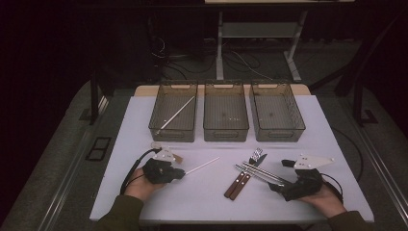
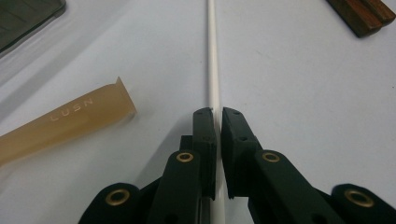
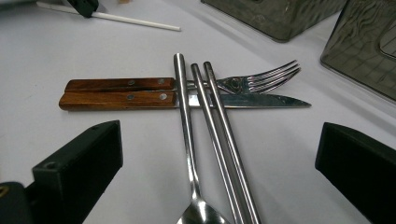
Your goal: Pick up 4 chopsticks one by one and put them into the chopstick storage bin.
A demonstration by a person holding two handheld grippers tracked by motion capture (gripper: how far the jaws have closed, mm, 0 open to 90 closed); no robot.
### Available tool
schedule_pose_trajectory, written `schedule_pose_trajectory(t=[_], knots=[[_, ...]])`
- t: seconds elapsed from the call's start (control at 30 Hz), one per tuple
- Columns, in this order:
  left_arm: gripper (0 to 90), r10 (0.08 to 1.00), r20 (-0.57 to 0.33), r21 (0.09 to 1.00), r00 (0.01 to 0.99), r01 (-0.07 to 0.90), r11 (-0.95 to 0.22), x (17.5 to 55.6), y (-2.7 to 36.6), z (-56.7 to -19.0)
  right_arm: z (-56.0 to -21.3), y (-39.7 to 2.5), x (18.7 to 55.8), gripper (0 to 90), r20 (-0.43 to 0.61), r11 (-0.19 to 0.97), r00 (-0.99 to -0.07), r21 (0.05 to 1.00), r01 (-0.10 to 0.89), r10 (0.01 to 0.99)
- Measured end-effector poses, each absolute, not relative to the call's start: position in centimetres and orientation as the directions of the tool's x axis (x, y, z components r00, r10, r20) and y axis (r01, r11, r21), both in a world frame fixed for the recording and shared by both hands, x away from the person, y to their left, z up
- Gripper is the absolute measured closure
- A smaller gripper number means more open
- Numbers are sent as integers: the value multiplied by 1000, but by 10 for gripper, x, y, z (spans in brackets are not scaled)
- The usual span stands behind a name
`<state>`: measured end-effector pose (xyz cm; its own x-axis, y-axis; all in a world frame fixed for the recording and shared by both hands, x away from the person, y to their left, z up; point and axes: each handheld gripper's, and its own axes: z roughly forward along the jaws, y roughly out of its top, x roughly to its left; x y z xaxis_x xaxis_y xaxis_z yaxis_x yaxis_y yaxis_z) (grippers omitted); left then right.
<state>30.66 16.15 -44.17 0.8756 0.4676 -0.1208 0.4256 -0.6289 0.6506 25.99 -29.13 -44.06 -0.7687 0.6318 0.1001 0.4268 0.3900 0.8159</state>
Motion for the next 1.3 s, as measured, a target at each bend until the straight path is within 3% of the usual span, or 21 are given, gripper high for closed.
schedule_pose_trajectory(t=[0.47, 1.3], knots=[[840, 522, -151, 665, 840, 477, -575, 309, 161, -431, -441, -291, 260, 6, 100, 390, -769, 816, 426, 631], [841, 533, -130, 842, 836, 377, -386, 299, 167, -380, -441, -291, 261, 6, 101, 392, -769, 814, 429, 631]])
